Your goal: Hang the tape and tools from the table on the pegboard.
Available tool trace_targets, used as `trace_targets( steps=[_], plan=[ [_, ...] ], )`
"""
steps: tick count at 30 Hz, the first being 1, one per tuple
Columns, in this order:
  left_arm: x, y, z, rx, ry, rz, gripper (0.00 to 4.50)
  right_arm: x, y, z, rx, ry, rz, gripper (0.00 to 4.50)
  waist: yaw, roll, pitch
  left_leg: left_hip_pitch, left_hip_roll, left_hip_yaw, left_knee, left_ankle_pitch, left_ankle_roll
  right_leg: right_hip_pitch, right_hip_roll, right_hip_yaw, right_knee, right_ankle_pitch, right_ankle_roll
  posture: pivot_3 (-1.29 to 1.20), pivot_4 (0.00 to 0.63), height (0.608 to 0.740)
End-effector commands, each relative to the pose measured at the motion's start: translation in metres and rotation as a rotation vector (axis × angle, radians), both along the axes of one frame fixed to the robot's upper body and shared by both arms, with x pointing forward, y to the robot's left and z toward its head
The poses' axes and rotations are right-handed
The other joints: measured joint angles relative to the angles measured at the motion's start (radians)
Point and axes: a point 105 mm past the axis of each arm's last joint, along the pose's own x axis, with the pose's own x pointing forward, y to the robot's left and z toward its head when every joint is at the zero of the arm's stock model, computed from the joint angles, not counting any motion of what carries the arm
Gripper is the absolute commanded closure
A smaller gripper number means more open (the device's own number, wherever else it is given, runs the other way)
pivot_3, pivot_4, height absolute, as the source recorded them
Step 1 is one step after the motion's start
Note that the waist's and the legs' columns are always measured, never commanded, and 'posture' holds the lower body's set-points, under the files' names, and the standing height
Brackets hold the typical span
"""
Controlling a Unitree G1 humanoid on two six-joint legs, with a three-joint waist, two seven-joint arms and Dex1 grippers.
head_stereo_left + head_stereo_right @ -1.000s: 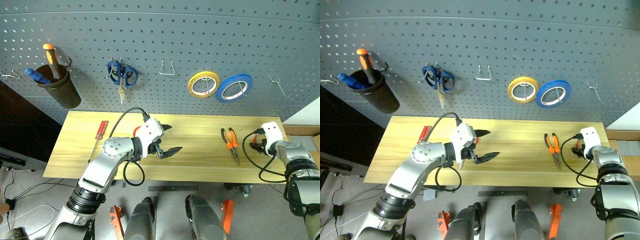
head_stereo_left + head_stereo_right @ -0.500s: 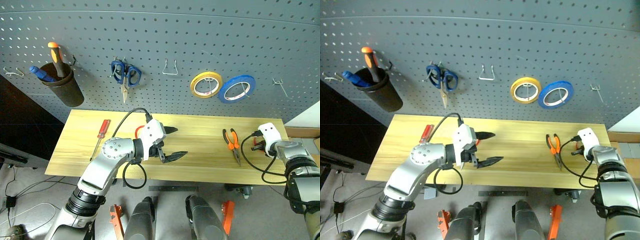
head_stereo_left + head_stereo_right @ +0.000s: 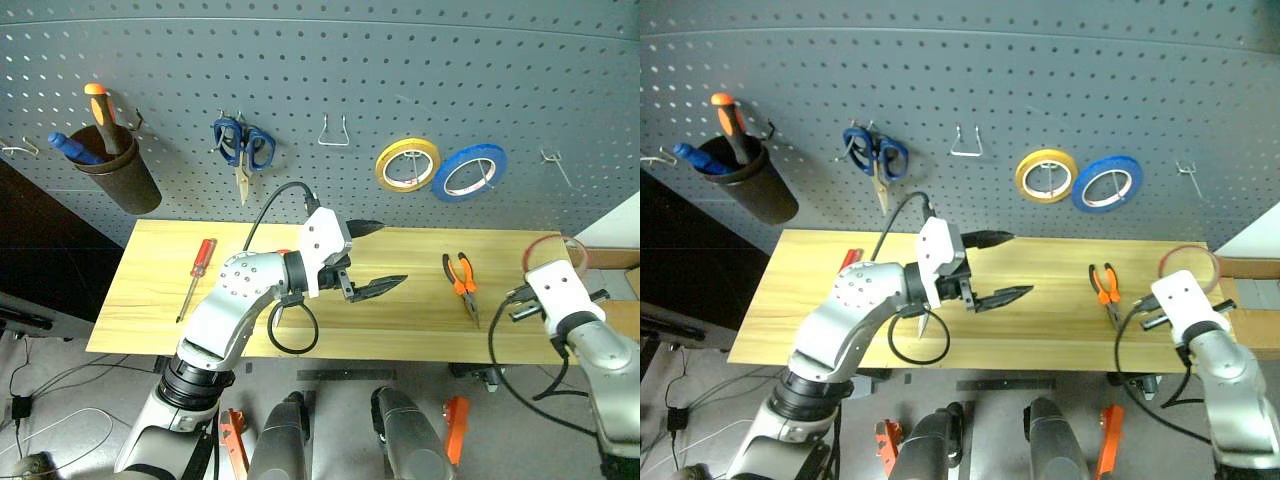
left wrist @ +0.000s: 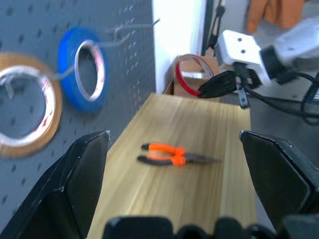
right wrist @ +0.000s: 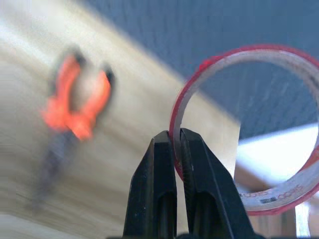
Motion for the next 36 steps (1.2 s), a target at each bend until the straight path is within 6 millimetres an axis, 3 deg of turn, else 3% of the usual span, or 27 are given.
trace_targets(
  steps=[1, 4, 8, 15, 24, 29, 32, 36],
  plan=[
    [-0.003, -0.005, 0.014, -0.040, -0.070, -0.030, 0.00, -0.009, 0.027, 0.054, -0.047, -0.238, 0.039, 4.48, -0.001, -0.001, 0.001, 0.000, 0.001, 0.000, 0.001, 0.001, -0.001, 0.000, 0.001, 0.000, 0.001, 0.000, 0.001, -0.20, 0.343, 0.740],
    [-0.002, -0.007, 0.017, -0.059, -0.081, -0.041, 0.00, -0.001, 0.028, 0.077, -0.040, -0.320, 0.036, 4.48, -0.004, -0.002, 0.001, 0.000, 0.002, 0.001, 0.001, 0.003, -0.001, 0.000, 0.003, 0.001, 0.001, 0.003, 0.001, -0.21, 0.342, 0.740],
    [0.003, -0.008, 0.021, -0.082, -0.095, -0.031, 0.00, 0.024, 0.004, 0.093, 0.054, -0.347, -0.016, 4.48, -0.009, -0.003, 0.004, 0.000, 0.003, 0.002, 0.001, 0.003, 0.000, 0.000, 0.004, 0.001, 0.000, 0.004, -0.001, -0.22, 0.340, 0.740],
    [0.005, -0.008, 0.021, -0.080, -0.098, -0.028, 0.00, 0.062, -0.025, 0.091, 0.247, -0.316, -0.043, 4.48, -0.012, -0.004, 0.005, -0.002, 0.004, 0.002, 0.000, 0.002, 0.001, -0.001, 0.005, 0.001, -0.001, 0.007, -0.006, -0.20, 0.333, 0.740],
    [0.005, -0.004, 0.019, -0.091, -0.080, -0.007, 0.00, 0.076, -0.017, 0.060, 0.512, -0.207, -0.050, 4.48, -0.018, -0.004, 0.005, -0.002, 0.004, 0.002, 0.000, 0.001, 0.002, -0.002, 0.004, 0.001, 0.000, 0.007, -0.006, -0.17, 0.326, 0.740],
    [0.005, -0.002, 0.022, -0.134, -0.043, -0.008, 0.00, 0.060, -0.002, 0.033, 0.550, -0.134, -0.071, 3.31, -0.017, -0.004, 0.005, -0.002, 0.005, 0.001, 0.000, 0.001, 0.002, -0.002, 0.005, 0.000, 0.000, 0.007, -0.006, -0.18, 0.319, 0.740],
    [0.007, 0.003, 0.015, -0.109, -0.022, 0.000, 0.00, 0.044, 0.017, 0.012, 0.552, -0.062, -0.059, 2.36, -0.017, -0.004, 0.005, -0.003, 0.005, 0.001, 0.000, 0.001, 0.001, -0.002, 0.005, 0.000, -0.001, 0.007, -0.006, -0.18, 0.318, 0.740],
    [0.023, 0.026, -0.002, 0.008, -0.015, 0.042, 0.00, 0.024, 0.055, -0.024, 0.586, 0.099, -0.023, 0.99, -0.024, -0.003, 0.005, -0.002, 0.005, 0.002, 0.000, 0.002, 0.001, -0.003, 0.005, 0.001, 0.001, 0.007, -0.006, -0.18, 0.319, 0.740]
  ],
)
